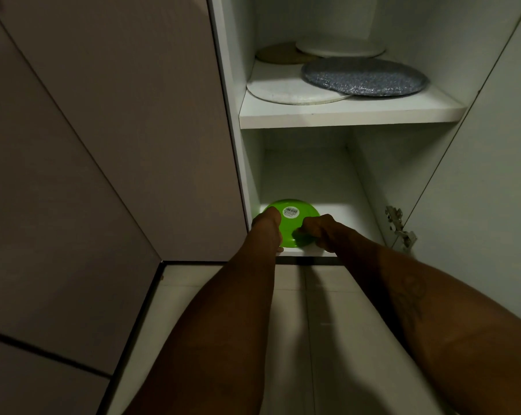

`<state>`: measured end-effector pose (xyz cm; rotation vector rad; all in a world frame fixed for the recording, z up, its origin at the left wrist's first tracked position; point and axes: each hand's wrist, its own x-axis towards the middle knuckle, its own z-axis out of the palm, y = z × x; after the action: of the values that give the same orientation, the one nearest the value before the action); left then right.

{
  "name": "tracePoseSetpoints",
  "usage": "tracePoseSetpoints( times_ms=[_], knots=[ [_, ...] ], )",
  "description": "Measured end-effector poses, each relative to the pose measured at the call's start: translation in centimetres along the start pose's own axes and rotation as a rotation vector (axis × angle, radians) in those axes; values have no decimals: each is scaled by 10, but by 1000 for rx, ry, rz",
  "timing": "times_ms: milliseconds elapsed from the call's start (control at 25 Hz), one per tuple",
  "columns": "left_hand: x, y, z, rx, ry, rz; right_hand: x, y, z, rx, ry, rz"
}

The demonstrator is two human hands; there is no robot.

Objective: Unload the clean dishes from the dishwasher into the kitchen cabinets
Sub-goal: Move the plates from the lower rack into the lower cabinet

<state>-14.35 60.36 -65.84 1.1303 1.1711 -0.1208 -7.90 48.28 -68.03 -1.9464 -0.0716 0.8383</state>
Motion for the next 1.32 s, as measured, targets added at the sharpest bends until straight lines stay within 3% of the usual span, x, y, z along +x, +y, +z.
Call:
tracePoseSetpoints(
  times_ms=[200,320,480,760,1000,1320],
  knots=[
    [-33,-17,-23,332,136,302,-23,-7,-12,-31,170,-54],
    [-94,-23,-34,515,147,296,-78,-27,-26,-127,191,-27],
    [-201,9,-43,894,131,373,-178,-96,-39,-71,254,37],
    [-399,94,-60,1189,49,470,-359,-223,-92,-289,232,-114],
    [-547,170,-58,1299,19,489,-485,-314,-147,-366,259,-146],
    [-664,220,-39,1324,-93,615,-573,-384,-208,-357,254,-136]
  ],
)
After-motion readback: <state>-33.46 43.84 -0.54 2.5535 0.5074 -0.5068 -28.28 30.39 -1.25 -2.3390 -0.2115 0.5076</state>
